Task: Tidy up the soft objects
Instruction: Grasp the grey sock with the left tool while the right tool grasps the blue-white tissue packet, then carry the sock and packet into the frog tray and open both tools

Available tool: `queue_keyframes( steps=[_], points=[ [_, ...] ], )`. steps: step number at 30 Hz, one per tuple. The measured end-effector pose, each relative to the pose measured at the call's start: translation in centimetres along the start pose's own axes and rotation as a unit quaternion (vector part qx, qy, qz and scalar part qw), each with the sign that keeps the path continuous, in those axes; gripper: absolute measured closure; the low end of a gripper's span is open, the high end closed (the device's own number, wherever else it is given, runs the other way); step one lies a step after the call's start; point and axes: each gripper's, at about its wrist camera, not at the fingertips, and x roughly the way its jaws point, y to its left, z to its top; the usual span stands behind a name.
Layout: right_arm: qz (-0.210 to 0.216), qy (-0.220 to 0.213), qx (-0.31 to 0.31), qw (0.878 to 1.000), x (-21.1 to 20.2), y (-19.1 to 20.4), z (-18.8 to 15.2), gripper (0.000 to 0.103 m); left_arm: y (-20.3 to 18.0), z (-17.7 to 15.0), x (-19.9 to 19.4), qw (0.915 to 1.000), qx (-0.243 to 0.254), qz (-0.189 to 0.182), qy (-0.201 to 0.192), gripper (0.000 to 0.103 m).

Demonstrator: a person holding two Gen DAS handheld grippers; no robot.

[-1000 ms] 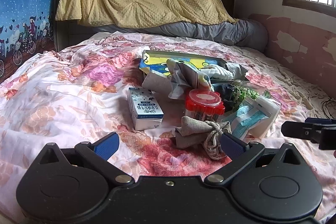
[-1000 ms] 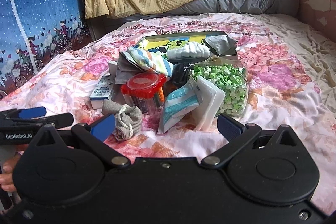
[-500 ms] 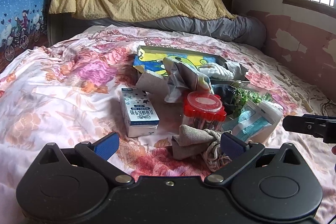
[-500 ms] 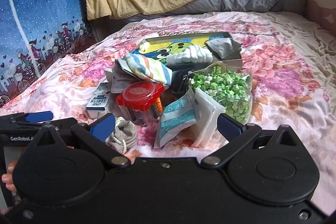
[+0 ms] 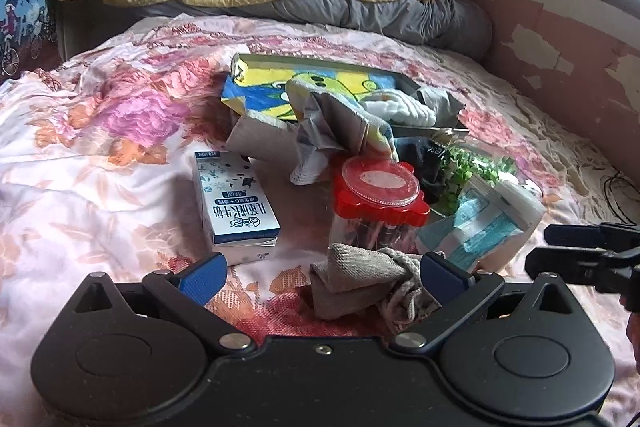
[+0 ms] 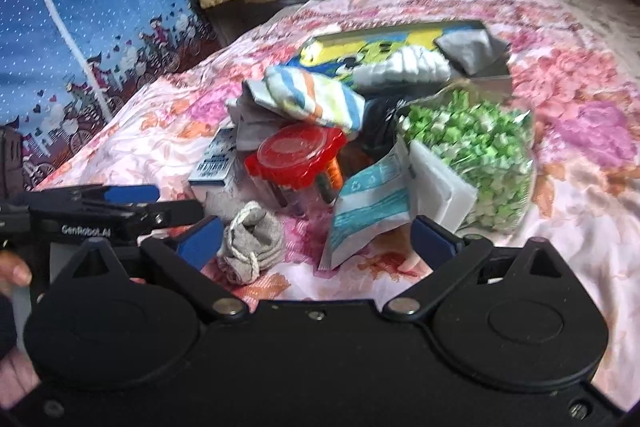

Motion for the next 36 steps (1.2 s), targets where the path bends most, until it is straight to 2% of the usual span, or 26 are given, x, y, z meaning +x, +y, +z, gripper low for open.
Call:
queue_keyframes(
  steps=[8, 11, 16, 23, 27, 33, 35, 36],
  points=[
    [-0.001, 0.028, -0.004, 1.000, 2.0, -0.7, 0.3, 0.026, 0.5, 0.5, 1.6, 0.9995, -0.004, -0.020, 0.024, 0.001],
    [-0.006, 0.039, 0.001, 0.999, 2.7, -1.1, 0.4, 0.028, 0.6, 0.8, 2.1, 0.9989, -0.012, -0.034, 0.030, 0.003],
    [-0.010, 0.040, 0.013, 0.999, 3.4, -1.7, 0.6, 0.032, 0.9, 1.1, 3.5, 0.9965, -0.039, -0.050, 0.054, 0.018],
    [-0.004, 0.037, 0.023, 0.999, 4.4, -1.8, 0.8, 0.038, 1.1, 0.7, 3.9, 0.9937, -0.064, -0.068, 0.062, 0.024],
    [-0.008, 0.035, 0.031, 0.999, 4.9, -2.1, 1.0, 0.043, 0.8, 0.4, 3.9, 0.9928, -0.070, -0.075, 0.062, 0.032],
    [-0.016, 0.035, 0.042, 0.998, 5.5, -2.3, 0.9, 0.058, 0.0, 0.3, 4.3, 0.9932, -0.065, -0.074, 0.062, 0.052],
    [-0.019, 0.036, 0.043, 0.998, 5.7, -2.4, 0.9, 0.069, -0.2, 0.3, 4.4, 0.9937, -0.062, -0.069, 0.063, 0.057],
    [-0.021, 0.037, 0.045, 0.998, 5.8, -2.5, 0.9, 0.070, -0.3, 0.2, 4.4, 0.9937, -0.061, -0.069, 0.064, 0.059]
  ],
)
